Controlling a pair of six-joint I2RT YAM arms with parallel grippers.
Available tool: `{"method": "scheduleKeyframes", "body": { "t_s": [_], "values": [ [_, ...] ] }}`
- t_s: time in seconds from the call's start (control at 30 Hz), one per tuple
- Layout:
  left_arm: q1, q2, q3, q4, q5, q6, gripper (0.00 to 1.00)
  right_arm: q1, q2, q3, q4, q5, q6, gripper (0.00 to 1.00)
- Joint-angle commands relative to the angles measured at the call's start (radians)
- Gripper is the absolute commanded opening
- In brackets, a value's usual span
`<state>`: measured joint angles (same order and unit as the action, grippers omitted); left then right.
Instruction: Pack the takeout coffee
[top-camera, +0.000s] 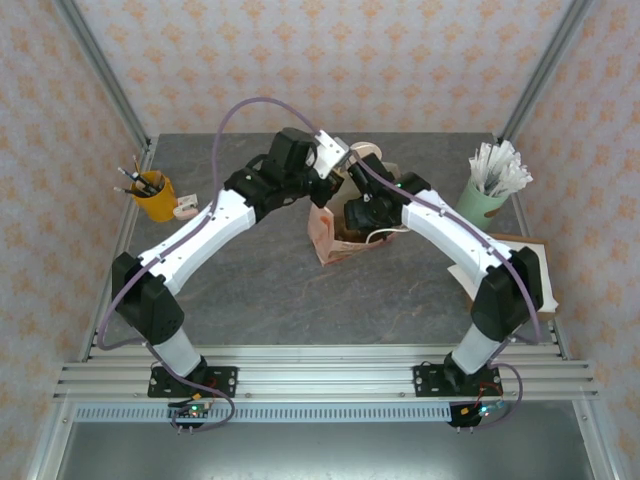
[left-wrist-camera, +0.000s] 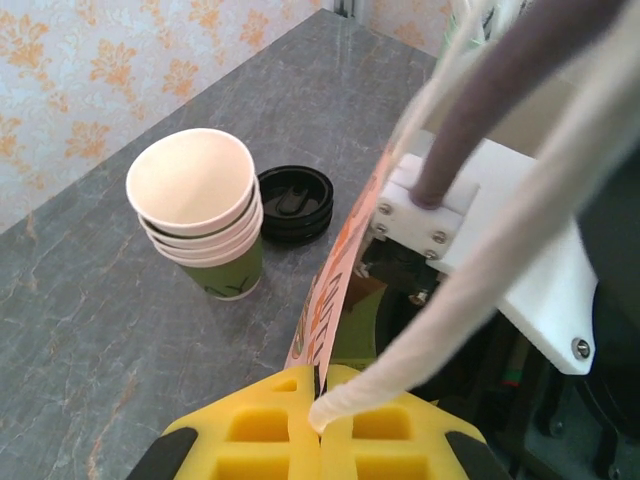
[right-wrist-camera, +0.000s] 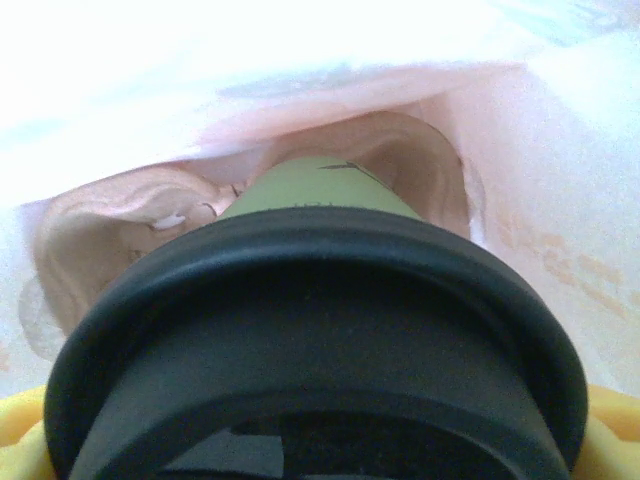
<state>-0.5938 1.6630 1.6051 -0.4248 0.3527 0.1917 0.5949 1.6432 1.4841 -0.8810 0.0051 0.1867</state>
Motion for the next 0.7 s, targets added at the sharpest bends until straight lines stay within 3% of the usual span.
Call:
{"method": "scheduleKeyframes", "body": {
  "t_s": [0.0,0.17,0.37,0.5,0.67],
  "values": [
    [-0.051,-0.052,-0.047,0.075,-0.126,0.041,0.00,-0.001,-0.080,-0.043,0.038,0.061,0.028,0.34],
    [-0.087,-0.082,-0.116,0.181,-0.223,0.060,0.00,0.006,-0.135,-0.096,0.034,0.147,0.081,0.33],
    [-0.087,-0.102,-0.120,0.225,-0.149,-0.032,0.00,0.026,-0.172,-0.151,0.009,0.122,0.078,0.33],
    [-0.077,-0.127,-0.171,0.280,-0.159,-0.105,0.00,0.034,-0.201,-0.217,-0.010,0.133,0.039,0.33],
    [-0.069,-0.120,-0.145,0.240,-0.131,-0.066,0.00,0.033,-0.208,-0.235,-0.008,0.151,0.035,0.33]
  ]
}}
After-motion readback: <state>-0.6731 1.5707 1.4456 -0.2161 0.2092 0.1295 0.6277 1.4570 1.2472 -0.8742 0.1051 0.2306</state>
